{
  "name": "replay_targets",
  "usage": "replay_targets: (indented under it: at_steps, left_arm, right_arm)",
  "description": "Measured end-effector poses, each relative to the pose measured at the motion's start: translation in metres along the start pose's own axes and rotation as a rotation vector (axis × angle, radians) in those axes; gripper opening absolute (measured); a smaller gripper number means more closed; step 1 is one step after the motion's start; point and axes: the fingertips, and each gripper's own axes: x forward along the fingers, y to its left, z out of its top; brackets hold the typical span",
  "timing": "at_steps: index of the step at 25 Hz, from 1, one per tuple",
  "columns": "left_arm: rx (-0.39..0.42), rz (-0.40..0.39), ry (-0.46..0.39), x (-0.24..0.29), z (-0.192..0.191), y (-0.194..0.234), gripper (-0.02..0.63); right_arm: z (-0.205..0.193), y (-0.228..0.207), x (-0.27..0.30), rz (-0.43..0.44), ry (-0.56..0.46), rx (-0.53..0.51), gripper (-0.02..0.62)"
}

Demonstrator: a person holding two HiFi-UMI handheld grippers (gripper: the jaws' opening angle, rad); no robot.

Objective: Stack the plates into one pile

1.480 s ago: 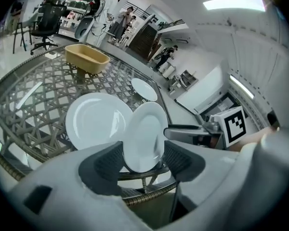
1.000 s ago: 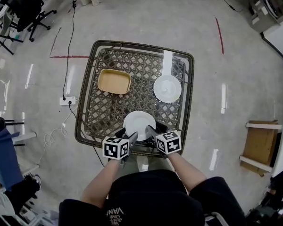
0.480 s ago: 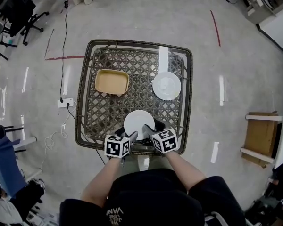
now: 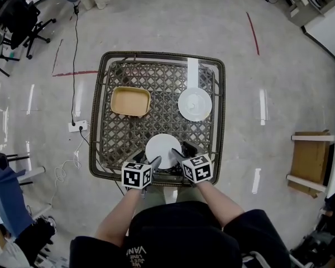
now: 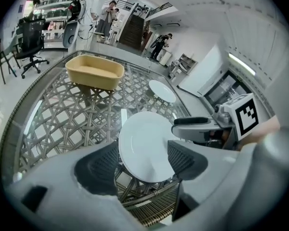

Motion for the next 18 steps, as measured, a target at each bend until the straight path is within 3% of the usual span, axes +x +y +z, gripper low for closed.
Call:
replay_targets:
  at_steps: [18]
  left_arm:
    - [0.289,-0.108,-0.027,0.078,0.134,-0.051,0.313]
  right_arm:
    - [0.064,-0.142,-0.033,-0.201,-0.199,0.190,0.219]
